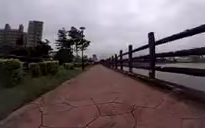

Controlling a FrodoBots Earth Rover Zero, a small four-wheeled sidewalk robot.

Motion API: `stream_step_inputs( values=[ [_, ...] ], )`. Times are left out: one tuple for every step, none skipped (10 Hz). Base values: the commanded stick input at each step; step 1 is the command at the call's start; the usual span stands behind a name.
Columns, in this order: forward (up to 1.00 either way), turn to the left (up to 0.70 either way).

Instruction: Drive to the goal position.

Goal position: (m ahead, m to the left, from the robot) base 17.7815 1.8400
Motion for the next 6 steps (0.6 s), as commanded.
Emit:
stream_step_inputs(
  values=[
    [1.0, 0.0],
    [1.0, 0.0],
    [1.0, 0.0],
    [1.0, 0.0],
    [1.0, 0.0],
    [1.0, 0.0]
  ],
)
